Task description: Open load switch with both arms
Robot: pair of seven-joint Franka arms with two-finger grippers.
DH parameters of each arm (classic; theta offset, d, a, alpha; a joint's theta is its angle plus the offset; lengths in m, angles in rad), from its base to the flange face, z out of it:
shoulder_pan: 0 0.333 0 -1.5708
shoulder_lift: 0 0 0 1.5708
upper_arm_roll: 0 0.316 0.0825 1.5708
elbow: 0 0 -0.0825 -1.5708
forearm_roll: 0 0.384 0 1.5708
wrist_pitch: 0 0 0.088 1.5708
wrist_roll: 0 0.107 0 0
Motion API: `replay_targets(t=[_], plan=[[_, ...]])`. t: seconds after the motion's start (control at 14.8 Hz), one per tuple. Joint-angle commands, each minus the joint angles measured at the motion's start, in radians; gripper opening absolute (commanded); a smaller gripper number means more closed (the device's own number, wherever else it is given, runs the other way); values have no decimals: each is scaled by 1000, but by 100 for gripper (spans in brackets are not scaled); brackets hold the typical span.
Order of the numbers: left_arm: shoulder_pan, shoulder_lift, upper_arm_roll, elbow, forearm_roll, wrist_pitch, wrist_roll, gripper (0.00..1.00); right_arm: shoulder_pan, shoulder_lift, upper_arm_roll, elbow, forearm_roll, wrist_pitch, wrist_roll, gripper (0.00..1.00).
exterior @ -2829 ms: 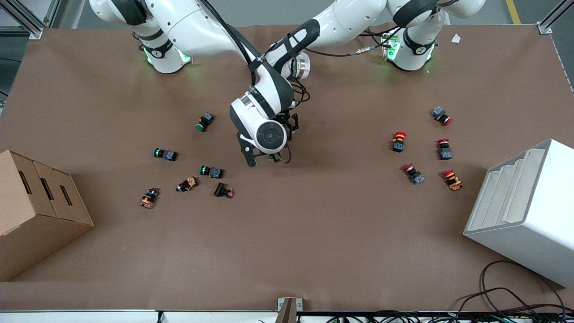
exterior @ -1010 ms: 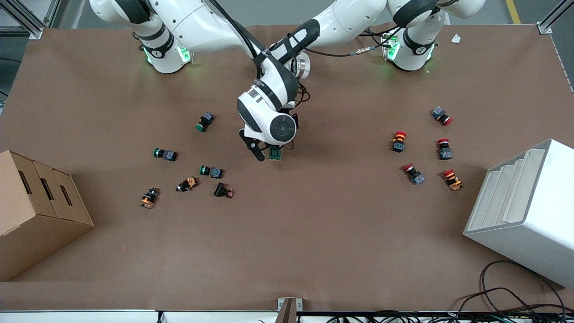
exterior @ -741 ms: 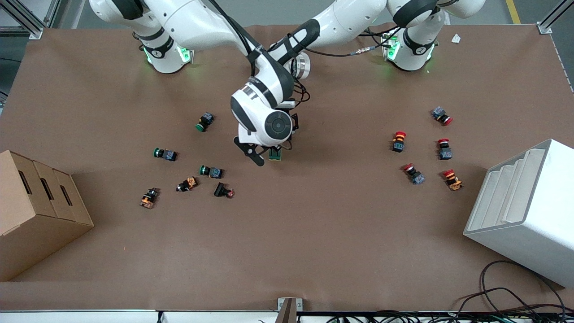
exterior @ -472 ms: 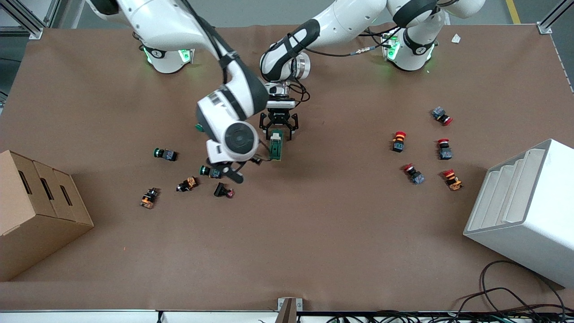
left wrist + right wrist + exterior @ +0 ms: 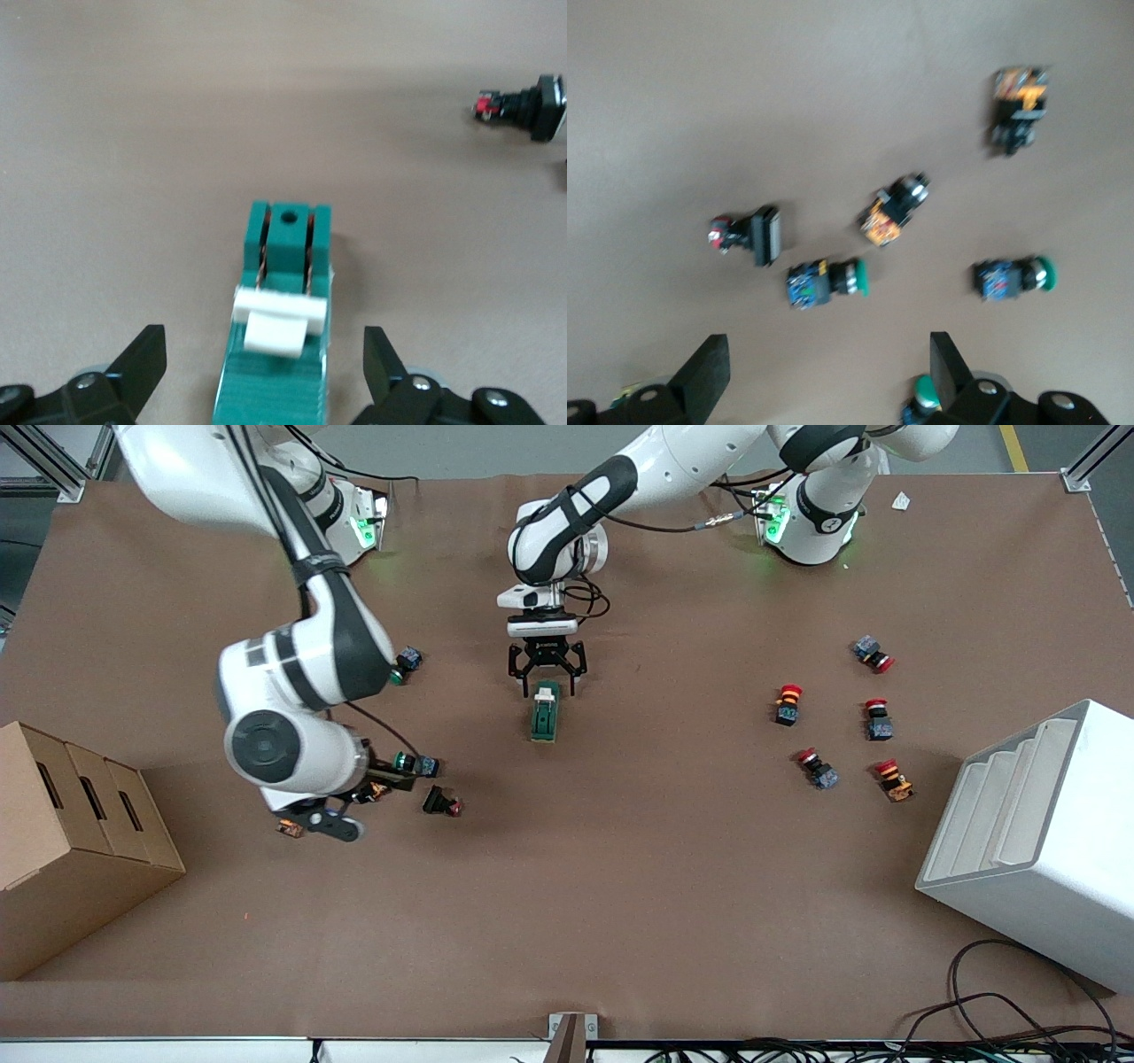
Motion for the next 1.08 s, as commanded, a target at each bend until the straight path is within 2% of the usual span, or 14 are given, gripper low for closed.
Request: replay_targets(t=[0.0,0.2,0.54,0.81,1.01], plan=[[34,-28,-29,34,-84,11,90,98,-98,-60,24,-38,-7,3,-145,100],[84,-78,-66,71,-240,11,257,99,-182,-112,22,-83,-7,0,-306,100],[175,-203,-66,146,-561,10,643,99,-267,-219,21,-182,-13,-4,-432,100],[308,-293,-66,186,-751,-1,886,99,-310,-259,21,-173,-13,-39,-547,100],[434,-341,-68,212,-857,-1,1056,100,-350,-259,21,-112,-13,-103,-584,100]])
